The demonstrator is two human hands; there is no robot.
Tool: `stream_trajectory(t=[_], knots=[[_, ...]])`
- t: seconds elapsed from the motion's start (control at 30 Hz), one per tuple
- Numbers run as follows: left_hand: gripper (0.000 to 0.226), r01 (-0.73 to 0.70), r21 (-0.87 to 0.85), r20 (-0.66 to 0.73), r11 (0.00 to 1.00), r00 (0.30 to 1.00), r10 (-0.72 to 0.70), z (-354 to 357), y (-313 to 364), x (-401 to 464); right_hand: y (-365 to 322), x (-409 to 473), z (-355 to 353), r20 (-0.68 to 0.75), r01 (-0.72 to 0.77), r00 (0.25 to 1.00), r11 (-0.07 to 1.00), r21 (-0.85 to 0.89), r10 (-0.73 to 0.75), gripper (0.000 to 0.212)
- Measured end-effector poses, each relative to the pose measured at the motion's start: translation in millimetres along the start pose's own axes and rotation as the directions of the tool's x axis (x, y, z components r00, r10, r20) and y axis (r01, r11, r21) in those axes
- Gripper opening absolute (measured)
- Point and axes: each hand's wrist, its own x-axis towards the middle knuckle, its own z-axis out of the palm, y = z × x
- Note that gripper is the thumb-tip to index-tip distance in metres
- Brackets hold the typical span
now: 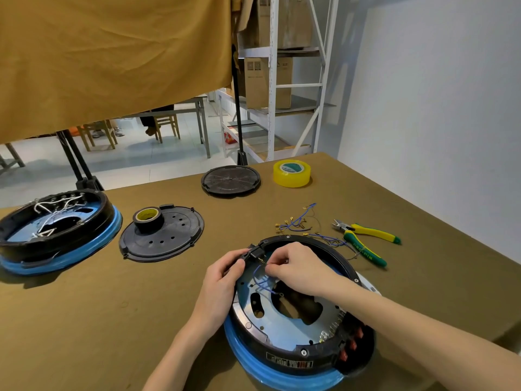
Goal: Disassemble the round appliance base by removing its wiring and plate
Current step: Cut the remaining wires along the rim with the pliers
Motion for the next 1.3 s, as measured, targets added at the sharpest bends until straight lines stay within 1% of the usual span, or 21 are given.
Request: stream_trajectory(t=[0.13,0.17,0.23,0.27,0.3,0.33,0.4,0.47,0.5,0.57,0.63,0.73,0.8,0.87,0.97,1.07,1.1,1.13,1.23,1.3], knots=[[0.025,0.0,0.014,-0.001,1.0,1.0,0.0,0,0,1,-1,0,3,0.028,-0.074,0.997,0.993,0.087,0.072,0.024],[0.025,-0.003,0.016,0.0,1.0,1.0,0.003,0,0,0,-1,0,4,0.055,-0.096,0.995,0.983,0.159,0.088,0.023],[0.025,-0.008,0.014,0.001,1.0,1.0,0.008,0,0,0,-4,0,5,0.146,-0.183,0.979,0.918,0.351,0.14,0.019],[0.025,-0.008,0.016,0.001,1.0,1.0,0.008,0,1,0,-5,1,3,0.187,-0.223,0.97,0.881,0.416,0.157,0.017],[0.025,-0.008,0.019,0.002,1.0,1.0,0.008,0,1,0,-5,1,1,0.212,-0.244,0.963,0.862,0.444,0.164,0.016],[0.026,-0.007,0.021,0.002,1.0,1.0,0.007,0,1,0,-6,2,-1,0.222,-0.249,0.961,0.861,0.443,0.164,0.016],[0.026,-0.008,0.026,0.001,1.0,1.0,0.008,0,1,0,-6,3,-3,0.193,-0.196,0.972,0.909,0.369,0.131,0.02],[0.026,-0.009,0.036,-0.003,0.999,1.0,0.009,-1,1,1,-5,2,-2,0.125,-0.073,0.991,0.975,0.208,0.047,0.027],[0.026,-0.008,0.037,-0.002,0.999,1.0,0.008,-1,1,1,-4,2,-2,0.093,-0.018,0.996,0.992,0.127,0.006,0.03],[0.026,-0.007,0.037,-0.001,0.999,1.0,0.007,-1,1,1,-1,0,0,0.034,0.054,0.998,0.998,0.031,-0.055,0.03],[0.026,-0.011,0.039,-0.004,0.999,1.0,0.011,-2,0,2,1,-1,2,-0.018,0.096,0.995,0.995,-0.007,-0.096,0.025],[0.027,-0.023,0.034,-0.012,0.999,1.0,0.023,0,0,2,1,-1,5,-0.061,0.109,0.992,0.994,-0.011,-0.11,0.021],[0.027,-0.022,0.029,-0.016,0.999,1.0,0.023,1,-1,2,2,1,3,-0.085,0.077,0.993,0.996,-0.032,-0.08,0.021],[0.027,-0.017,0.027,-0.018,1.0,1.0,0.018,1,0,1,5,-1,2,-0.072,0.052,0.996,0.998,-0.027,-0.054,0.023],[0.028,-0.024,0.03,-0.015,0.999,1.0,0.024,0,1,0,5,-7,7,0.018,-0.018,1.0,0.995,0.102,0.016,0.019],[0.028,-0.027,0.036,-0.017,0.999,0.999,0.028,1,1,0,2,-4,6,0.07,-0.177,0.984,0.94,0.292,0.163,0.019],[0.028,-0.025,0.032,-0.019,0.999,0.999,0.026,1,1,1,1,-4,6,0.073,-0.19,0.982,0.931,0.31,0.176,0.02],[0.028,-0.023,0.027,-0.021,0.999,1.0,0.024,2,1,1,0,-4,5,0.062,-0.168,0.986,0.941,0.294,0.157,0.023],[0.027,-0.028,0.016,-0.023,0.999,0.999,0.028,1,0,1,-2,-7,5,0.004,-0.047,0.999,0.986,0.163,0.047,0.031],[0.028,-0.035,0.022,-0.016,0.999,0.999,0.035,1,0,1,-1,-6,3,-0.013,-0.029,0.999,0.991,0.133,0.031,0.035]])
